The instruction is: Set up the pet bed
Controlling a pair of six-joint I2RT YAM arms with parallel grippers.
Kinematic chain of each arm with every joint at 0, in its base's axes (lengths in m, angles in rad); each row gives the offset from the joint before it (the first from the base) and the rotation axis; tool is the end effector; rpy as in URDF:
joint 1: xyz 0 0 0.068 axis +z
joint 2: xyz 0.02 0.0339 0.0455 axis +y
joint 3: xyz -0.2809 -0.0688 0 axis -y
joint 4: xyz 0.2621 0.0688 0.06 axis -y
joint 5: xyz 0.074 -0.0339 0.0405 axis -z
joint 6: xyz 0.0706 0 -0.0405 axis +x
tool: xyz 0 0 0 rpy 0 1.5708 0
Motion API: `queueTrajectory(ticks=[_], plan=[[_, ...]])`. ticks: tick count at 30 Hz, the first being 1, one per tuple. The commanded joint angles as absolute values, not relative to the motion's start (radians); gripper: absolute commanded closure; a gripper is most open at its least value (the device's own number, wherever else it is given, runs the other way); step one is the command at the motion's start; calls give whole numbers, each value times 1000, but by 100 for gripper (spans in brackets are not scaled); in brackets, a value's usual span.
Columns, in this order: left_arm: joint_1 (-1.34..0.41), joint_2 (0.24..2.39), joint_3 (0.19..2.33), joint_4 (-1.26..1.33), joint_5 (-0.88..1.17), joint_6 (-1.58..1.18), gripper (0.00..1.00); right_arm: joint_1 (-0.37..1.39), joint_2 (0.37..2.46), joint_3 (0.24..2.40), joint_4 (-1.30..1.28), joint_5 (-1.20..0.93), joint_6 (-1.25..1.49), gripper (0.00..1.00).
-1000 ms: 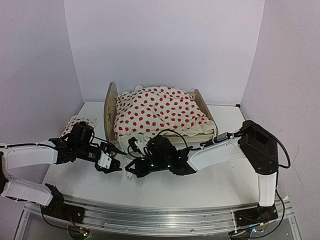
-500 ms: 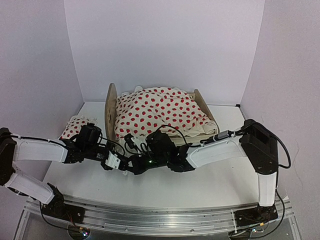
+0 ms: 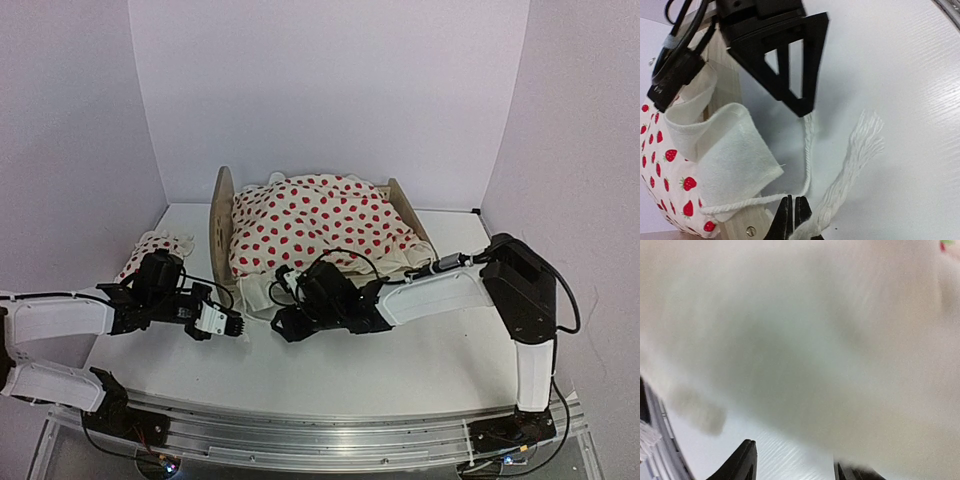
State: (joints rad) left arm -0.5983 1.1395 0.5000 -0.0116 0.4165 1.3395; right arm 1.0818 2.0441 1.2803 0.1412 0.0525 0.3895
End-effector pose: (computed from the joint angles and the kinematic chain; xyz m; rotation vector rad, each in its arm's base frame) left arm 0.1978 -0.1694 0.1764 1.8967 1.0303 -0.0378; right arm 0.2364 0.4363 0.1413 -0.7510 2.1735 0.7470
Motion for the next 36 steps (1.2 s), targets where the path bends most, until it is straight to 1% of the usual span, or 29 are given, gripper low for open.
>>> queueTrajectory(ticks=[1,7,10,13,14,17,18,19,21,22,28,36], plan=[[-601,1102,471,-39,441,1329,100,1082,2124,1405,3,194,128,47],[-591,1101,458,-37,434,1335,100,1082,2241,1490,2,154,-75,45],[-588,1088,444,-40,434,1347,100,1083,2267,1496,2,149,-71,45],[-588,1082,432,-38,436,1350,100,1082,2265,1460,2,139,-41,48],[-588,1084,432,-37,437,1349,100,1083,2260,1444,2,142,-27,53],[-588,1094,438,-27,440,1329,100,1083,2240,1408,-23,150,17,78],[-588,1099,445,-25,441,1312,100,1084,2231,1399,-25,145,29,85],[-588,1105,455,-25,442,1292,100,1087,2223,1391,-25,137,39,91],[-587,1120,487,-49,453,1259,100,1091,2204,1379,-26,106,56,99],[-588,1127,507,-69,463,1243,100,1095,2193,1374,-26,88,68,100],[-588,1167,604,-138,497,1118,100,1140,2090,1328,40,-65,199,100],[-588,1262,697,-142,536,1008,100,1223,2019,1289,160,-114,269,100]])
